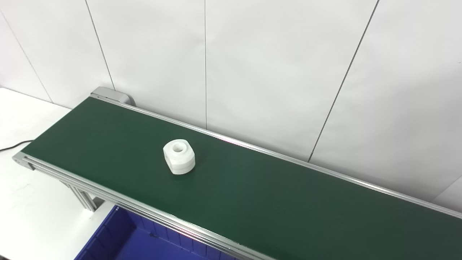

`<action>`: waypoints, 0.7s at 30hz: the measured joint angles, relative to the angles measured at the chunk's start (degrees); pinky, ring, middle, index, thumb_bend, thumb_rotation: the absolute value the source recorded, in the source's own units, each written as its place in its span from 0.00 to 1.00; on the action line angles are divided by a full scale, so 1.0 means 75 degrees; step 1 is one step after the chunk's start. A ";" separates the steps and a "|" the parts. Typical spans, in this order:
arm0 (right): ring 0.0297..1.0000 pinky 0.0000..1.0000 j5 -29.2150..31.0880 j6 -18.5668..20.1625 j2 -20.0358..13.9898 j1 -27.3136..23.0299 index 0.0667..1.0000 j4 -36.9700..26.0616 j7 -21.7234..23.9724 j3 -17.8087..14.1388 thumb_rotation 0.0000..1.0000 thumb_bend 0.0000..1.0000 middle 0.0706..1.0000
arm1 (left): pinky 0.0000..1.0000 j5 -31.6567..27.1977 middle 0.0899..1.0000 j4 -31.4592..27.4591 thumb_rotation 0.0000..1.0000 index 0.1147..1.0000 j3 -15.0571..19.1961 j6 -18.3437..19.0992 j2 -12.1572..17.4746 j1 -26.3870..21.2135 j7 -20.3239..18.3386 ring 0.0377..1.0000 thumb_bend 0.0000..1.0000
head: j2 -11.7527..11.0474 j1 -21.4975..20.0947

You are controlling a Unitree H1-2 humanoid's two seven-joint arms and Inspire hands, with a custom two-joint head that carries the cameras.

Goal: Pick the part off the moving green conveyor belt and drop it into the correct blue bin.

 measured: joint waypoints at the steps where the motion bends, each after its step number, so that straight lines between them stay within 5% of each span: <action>1: 0.79 0.72 -0.0026 0.0000 -0.0002 -0.0017 0.95 0.0000 -0.0027 0.0021 0.32 0.81 0.83 | 0.76 -0.0007 0.85 -0.0001 0.25 0.77 -0.0005 0.0000 0.0008 -0.0011 0.0020 0.82 0.91 | 0.0070 -0.0140; 11: 0.75 0.70 0.0056 -0.0001 0.0005 -0.0066 0.91 -0.0001 -0.0284 0.0207 0.29 0.81 0.78 | 0.73 -0.0447 0.81 -0.0380 0.18 0.75 0.0234 0.0007 -0.0021 0.0118 -0.0001 0.80 0.91 | 0.0247 -0.0364; 16: 0.77 0.78 0.0492 -0.0001 0.0031 0.0006 0.90 -0.0220 -0.0167 0.0280 0.30 0.82 0.78 | 0.71 -0.0929 0.77 -0.1667 0.16 0.72 0.0751 -0.0015 -0.0066 0.0375 -0.0212 0.77 0.93 | 0.1170 -0.1437; 21: 0.73 0.71 0.0590 -0.0014 0.0174 0.0065 0.87 -0.0532 -0.0116 0.0291 0.32 0.82 0.76 | 0.72 -0.1026 0.82 -0.2877 0.20 0.76 0.1230 -0.0022 -0.0008 0.0197 -0.0284 0.78 0.91 | 0.1593 -0.2329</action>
